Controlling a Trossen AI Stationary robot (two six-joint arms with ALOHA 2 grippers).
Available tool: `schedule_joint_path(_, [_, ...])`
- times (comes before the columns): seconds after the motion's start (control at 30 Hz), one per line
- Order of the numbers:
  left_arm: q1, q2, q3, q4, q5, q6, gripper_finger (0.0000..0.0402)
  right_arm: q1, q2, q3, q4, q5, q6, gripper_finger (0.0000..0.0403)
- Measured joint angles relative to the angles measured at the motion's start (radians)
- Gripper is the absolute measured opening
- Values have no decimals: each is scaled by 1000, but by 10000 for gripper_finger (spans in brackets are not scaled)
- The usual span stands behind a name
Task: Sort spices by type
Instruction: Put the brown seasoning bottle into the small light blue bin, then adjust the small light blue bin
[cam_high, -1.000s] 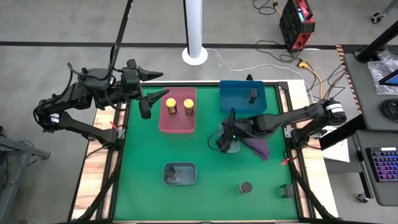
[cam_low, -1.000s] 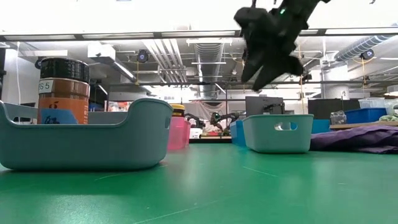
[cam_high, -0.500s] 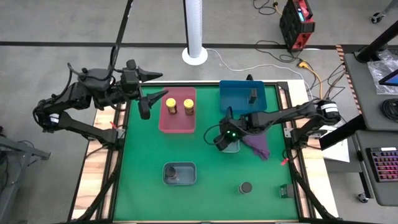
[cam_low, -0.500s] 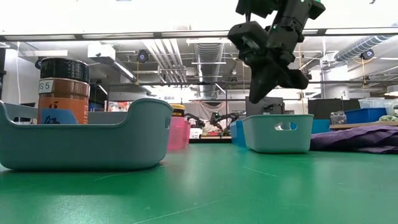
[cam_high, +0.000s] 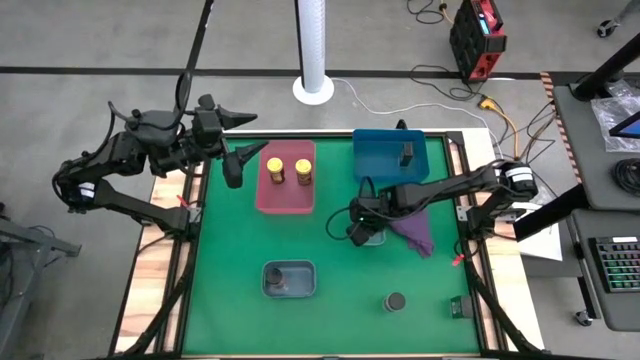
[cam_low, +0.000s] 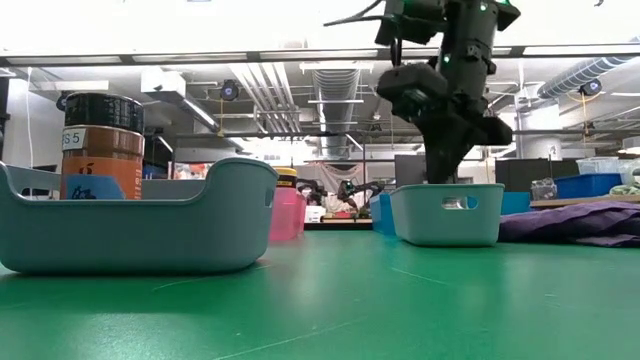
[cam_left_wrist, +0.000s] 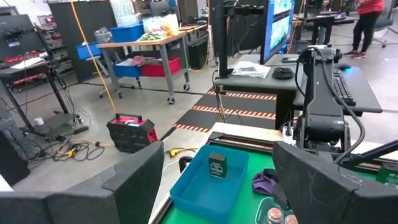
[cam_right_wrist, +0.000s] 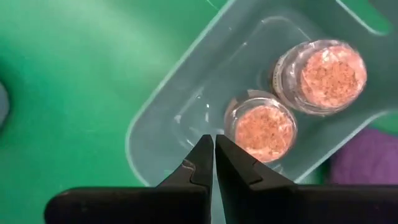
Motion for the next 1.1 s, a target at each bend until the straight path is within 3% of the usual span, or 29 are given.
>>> schedule_joint_path(0.37, [0, -1, 0, -1, -1, 0, 283, -43, 3, 84, 16, 86, -77, 9])
schedule_joint_path(0.7, [0, 0, 0, 1, -1, -11, 283, -64, 127, 161, 127, -51, -137, 9])
schedule_joint_path(0.8, [0, 0, 0, 1, -2, -21, 283, -52, 184, 204, 66, -100, -160, 9])
schedule_joint_path(0.97, [0, 0, 0, 1, -2, -37, 283, -22, 234, 277, -104, -105, -197, 9])
schedule_joint_path(1.1, [0, 2, 0, 1, -2, -41, 283, -11, 233, 287, -134, -96, -214, 9])
